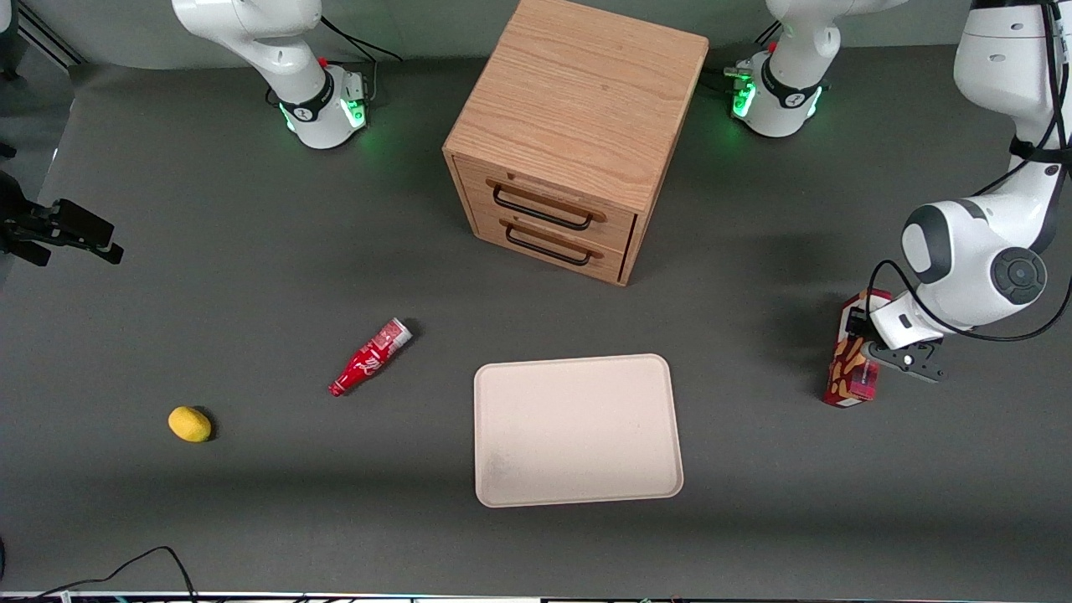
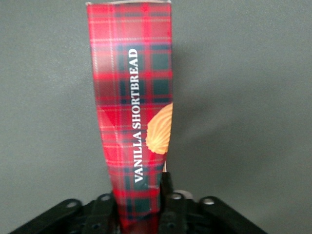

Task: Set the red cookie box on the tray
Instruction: 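Close the left gripper on the shortbread box's end, then lift the box upright and carry it toward the white tray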

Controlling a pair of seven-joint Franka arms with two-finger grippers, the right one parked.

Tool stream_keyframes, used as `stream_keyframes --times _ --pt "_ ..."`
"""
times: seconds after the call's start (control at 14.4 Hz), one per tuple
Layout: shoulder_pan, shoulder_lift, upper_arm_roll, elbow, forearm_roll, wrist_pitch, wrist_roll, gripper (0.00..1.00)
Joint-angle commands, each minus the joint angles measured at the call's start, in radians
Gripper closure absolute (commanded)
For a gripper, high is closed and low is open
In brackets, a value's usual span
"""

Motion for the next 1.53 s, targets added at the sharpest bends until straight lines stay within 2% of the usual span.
stream_keyframes --times 0.0,0.14,0.35,0.49,0.63,0.83,1.11,1.32,1.46 --pt "-0.003 -0.014 0.005 0.005 -0.023 -0.013 0.025 1.0" --pt "-0.005 -0.043 0.03 0.058 -0.021 -0.093 0.026 1.0" --pt "-0.006 -0.098 0.028 0.218 -0.029 -0.347 -0.004 1.0" --pt "-0.009 -0.121 0.021 0.348 -0.02 -0.53 -0.09 1.0" --pt "-0.012 -0.135 -0.028 0.487 -0.01 -0.701 -0.179 1.0" --pt "-0.015 -0.13 -0.158 0.663 -0.001 -0.887 -0.459 1.0" --pt "-0.02 -0.114 -0.356 0.677 0.0 -0.87 -0.803 1.0" --pt "-0.098 -0.057 -0.4 0.665 0.02 -0.74 -0.98 1.0" --pt "-0.158 0.007 -0.41 0.66 0.058 -0.651 -1.061 1.0"
